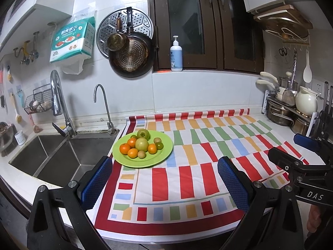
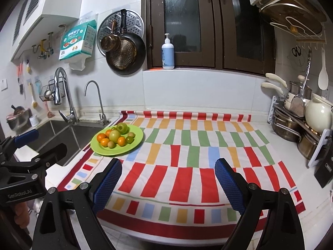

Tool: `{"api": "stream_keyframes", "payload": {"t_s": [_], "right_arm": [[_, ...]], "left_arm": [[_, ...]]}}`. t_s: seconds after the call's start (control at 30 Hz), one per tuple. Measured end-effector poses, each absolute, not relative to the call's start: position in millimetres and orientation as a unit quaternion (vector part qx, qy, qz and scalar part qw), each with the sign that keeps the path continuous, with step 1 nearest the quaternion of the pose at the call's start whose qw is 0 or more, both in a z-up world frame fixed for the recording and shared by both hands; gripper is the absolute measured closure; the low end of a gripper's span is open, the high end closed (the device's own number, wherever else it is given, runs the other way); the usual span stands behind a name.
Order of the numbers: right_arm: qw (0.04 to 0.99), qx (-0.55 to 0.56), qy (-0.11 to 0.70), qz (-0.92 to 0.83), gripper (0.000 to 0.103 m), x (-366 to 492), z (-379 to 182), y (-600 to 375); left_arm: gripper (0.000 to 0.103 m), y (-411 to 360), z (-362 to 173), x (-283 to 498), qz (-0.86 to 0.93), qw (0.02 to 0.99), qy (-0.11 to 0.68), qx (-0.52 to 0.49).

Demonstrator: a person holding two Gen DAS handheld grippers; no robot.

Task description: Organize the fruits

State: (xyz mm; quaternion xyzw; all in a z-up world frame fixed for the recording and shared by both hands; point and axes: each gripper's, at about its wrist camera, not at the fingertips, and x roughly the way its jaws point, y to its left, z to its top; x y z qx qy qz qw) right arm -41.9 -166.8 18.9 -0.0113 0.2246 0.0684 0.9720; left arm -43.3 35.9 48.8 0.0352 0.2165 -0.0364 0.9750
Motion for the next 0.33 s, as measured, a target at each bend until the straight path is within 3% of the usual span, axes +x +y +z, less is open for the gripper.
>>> {"api": "stream_keyframes", "payload": {"t_s": [0.33], "right_arm": [[0.972, -0.012, 0.225, 0.069, 0.012, -42.6, 19.4, -165.7]], "left_arm": [[0.000, 37.7, 47.9, -44.0, -0.034, 0.975, 0.220, 0.028]]}}
